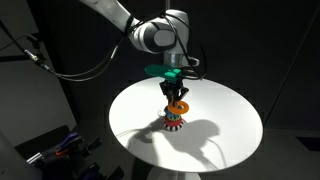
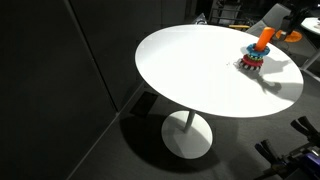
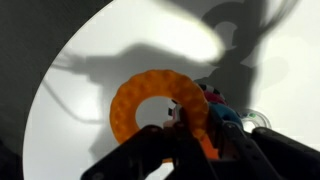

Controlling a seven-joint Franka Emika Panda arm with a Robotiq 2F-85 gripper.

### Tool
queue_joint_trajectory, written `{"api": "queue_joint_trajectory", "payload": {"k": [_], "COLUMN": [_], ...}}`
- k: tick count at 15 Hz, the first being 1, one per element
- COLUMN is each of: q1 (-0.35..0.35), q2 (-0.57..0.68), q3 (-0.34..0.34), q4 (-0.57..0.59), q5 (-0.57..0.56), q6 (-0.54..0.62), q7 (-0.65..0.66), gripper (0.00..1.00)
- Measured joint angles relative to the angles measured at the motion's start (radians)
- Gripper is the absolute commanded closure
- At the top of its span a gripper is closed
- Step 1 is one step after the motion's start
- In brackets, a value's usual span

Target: Pick up orange ring and stack it on the rings stacking stand

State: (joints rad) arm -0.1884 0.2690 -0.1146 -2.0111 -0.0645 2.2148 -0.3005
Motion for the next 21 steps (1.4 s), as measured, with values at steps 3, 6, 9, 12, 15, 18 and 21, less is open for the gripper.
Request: {"api": "queue_joint_trajectory", "payload": {"k": [3,6,9,12,15,18,21], "q1": [0.009,0.019,0.026,0.034,0.04,0.045,0.048], "q2": [-0.02,-0.037,-0.041,-0.039,-0.031,-0.018,0.0], "q3": [0.006,0.01,0.017,0.021,0.026,0.035,0.041], "q4": [0.023,0.04,0.068,0.1,0.13,0.154,0.169], "q5": [0.006,0.016,0.035,0.048,0.054,0.055,0.055], "q6": [-0.026,-0.042,-0.063,-0.091,-0.119,-0.143,-0.154], "q7": [0.0,0.001,0.001,0.001,0.002,0.002,0.002], "gripper": [0.92,0.92,0.92,0.92,0.92,0.92,0.92]}}
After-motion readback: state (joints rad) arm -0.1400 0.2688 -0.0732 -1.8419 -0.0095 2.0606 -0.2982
